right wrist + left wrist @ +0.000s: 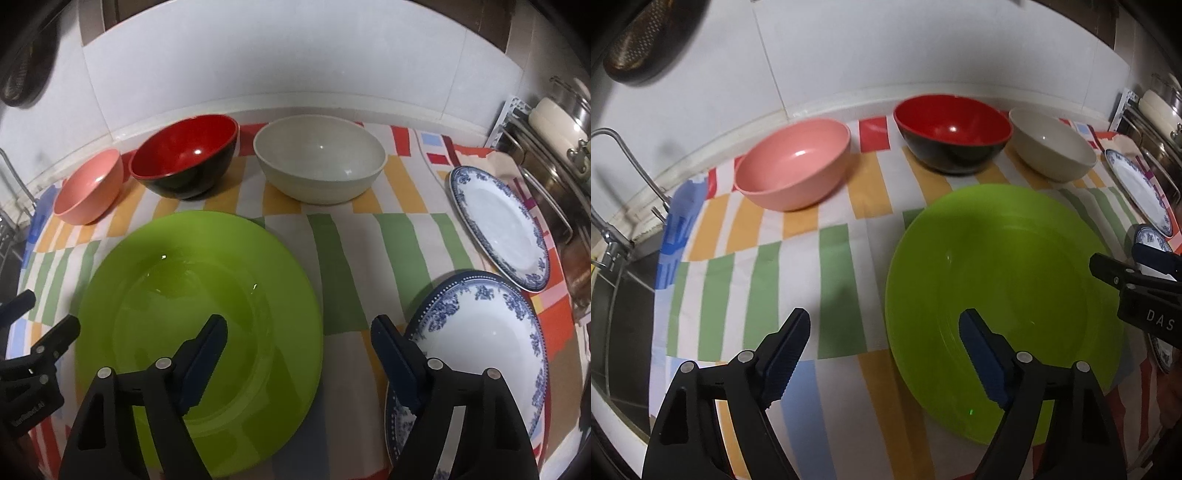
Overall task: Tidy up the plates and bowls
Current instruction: 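Close the left gripper on the green plate rim while the right gripper grips it too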
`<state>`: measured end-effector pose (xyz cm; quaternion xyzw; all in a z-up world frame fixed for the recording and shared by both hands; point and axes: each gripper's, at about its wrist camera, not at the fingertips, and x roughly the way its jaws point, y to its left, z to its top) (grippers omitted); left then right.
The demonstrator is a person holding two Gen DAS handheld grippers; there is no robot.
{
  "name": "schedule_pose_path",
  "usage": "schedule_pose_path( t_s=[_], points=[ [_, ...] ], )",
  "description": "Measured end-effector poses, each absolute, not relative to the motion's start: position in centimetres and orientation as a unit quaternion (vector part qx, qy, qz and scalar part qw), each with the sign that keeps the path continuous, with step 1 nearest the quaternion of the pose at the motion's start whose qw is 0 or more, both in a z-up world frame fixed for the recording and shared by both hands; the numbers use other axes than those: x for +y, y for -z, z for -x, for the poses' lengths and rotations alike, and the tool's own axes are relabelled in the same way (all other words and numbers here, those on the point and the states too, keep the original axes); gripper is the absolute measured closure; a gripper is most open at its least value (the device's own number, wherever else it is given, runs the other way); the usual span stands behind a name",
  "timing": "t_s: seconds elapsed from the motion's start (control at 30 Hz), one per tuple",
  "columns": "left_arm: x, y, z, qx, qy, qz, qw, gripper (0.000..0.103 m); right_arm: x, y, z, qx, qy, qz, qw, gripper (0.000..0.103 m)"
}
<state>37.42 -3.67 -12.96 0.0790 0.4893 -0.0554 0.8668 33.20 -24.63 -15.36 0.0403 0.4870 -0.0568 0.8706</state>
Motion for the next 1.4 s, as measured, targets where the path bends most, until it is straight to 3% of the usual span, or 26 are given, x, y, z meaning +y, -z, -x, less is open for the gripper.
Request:
schedule_pose_path(
  t_s=[0.8, 0.97, 1.4],
  points=[
    [-4.3, 15.4, -39.1, 0.528, 0.080, -0.060, 0.844, 0.049, -25.1, 17.9, -35.2, 0.522, 0.042, -0.053, 0.850, 0.050],
    [-4.7, 15.5, -39.0, 0.530, 0.091, -0.056, 0.842, 0.061, -25.0, 17.9, -35.2, 0.521, 0.032, -0.059, 0.851, 0.057],
    [-4.2, 14.7, -38.0, 0.517, 0.072, -0.051, 0.851, 0.064, -24.9, 17.5, -35.1, 0.525, 0.030, -0.071, 0.847, 0.062]
  ],
)
